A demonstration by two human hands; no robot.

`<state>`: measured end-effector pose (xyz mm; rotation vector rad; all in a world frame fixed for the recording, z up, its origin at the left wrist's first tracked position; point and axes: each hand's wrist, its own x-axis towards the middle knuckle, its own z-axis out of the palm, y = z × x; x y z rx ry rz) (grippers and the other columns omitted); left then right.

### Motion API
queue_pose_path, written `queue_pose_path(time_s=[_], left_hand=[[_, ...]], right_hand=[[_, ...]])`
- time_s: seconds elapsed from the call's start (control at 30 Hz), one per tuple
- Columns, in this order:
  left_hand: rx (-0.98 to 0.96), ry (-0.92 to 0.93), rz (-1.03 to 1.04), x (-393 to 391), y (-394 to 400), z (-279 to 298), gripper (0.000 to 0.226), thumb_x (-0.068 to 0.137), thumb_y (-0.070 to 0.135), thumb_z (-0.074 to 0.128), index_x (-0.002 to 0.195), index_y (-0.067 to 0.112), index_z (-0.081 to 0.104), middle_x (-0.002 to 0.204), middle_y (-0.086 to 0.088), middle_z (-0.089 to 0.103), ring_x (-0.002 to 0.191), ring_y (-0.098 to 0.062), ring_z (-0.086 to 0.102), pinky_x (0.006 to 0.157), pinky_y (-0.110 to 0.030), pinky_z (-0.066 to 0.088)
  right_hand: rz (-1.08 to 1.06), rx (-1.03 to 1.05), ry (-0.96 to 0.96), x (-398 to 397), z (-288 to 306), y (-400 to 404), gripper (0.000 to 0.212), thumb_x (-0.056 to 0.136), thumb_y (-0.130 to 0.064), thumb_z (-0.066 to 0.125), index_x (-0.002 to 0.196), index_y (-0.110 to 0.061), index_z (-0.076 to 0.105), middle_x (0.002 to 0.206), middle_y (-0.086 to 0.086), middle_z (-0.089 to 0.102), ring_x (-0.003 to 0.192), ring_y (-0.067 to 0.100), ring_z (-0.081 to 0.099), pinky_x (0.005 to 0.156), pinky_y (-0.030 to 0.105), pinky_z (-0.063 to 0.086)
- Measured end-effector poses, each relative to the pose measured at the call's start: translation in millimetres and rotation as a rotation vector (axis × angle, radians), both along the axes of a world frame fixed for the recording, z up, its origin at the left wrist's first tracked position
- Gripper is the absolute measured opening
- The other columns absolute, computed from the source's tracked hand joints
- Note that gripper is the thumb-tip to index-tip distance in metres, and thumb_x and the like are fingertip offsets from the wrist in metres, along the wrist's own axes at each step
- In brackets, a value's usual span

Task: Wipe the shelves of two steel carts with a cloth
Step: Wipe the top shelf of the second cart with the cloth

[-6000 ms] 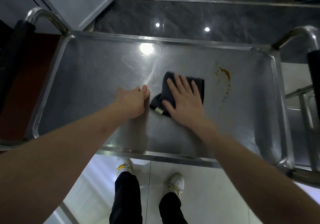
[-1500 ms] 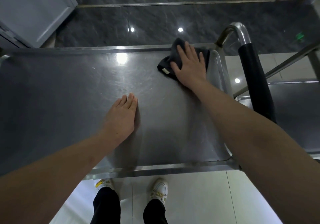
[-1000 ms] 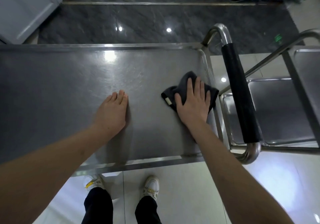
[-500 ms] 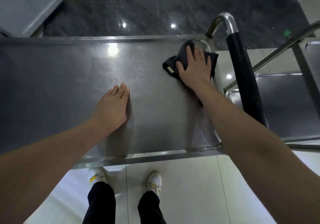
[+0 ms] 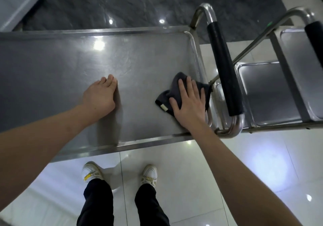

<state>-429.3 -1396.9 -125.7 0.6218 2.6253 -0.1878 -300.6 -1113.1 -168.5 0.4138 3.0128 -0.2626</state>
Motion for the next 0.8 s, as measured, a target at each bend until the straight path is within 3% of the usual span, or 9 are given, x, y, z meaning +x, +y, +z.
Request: queue_pose_path(time_s=[0.23, 0.37, 0.57, 0.8], left_hand=[[0.005, -0.030, -0.017, -8, 0, 4, 0.062, 0.096, 0.026, 0.040, 0.154, 0.010, 0.025, 0.161, -0.012, 0.023, 0.127, -0.039, 0.045, 0.104, -0.043, 0.040], [0.006, -0.045, 0.005, -13, -3, 4, 0.059, 0.098, 0.026, 0.038, 0.153, 0.013, 0.023, 0.155, -0.014, 0.029, 0.120, -0.043, 0.050, 0.097, -0.045, 0.041], [0.019, -0.082, -0.001, -18, -9, -8, 0.066, 0.096, 0.028, 0.042, 0.157, 0.017, 0.019, 0.165, -0.008, 0.017, 0.134, -0.043, 0.043, 0.109, -0.046, 0.037], [-0.037, -0.100, 0.004, -21, -4, -2, 0.063, 0.098, 0.029, 0.035, 0.158, 0.020, 0.016, 0.164, -0.009, 0.020, 0.135, -0.040, 0.043, 0.115, -0.044, 0.028]], right_hand=[[0.050, -0.025, -0.074, 31, -3, -67, 0.081, 0.101, -0.067, 0.027, 0.168, -0.027, 0.006, 0.177, 0.005, -0.004, 0.162, 0.026, -0.003, 0.128, 0.058, -0.002], [0.163, -0.050, -0.014, -1, -1, -92, 0.078, 0.102, -0.067, 0.029, 0.167, -0.028, 0.016, 0.176, 0.003, 0.006, 0.162, 0.023, 0.001, 0.129, 0.057, -0.002], [0.162, -0.022, 0.003, -57, -2, -38, 0.079, 0.099, -0.071, 0.028, 0.167, -0.033, 0.016, 0.176, -0.001, 0.008, 0.162, 0.018, 0.004, 0.129, 0.053, -0.003], [0.083, -0.002, 0.010, -18, -5, 14, 0.077, 0.102, -0.068, 0.028, 0.167, -0.032, 0.011, 0.177, -0.001, 0.005, 0.162, 0.020, 0.003, 0.130, 0.054, -0.004]])
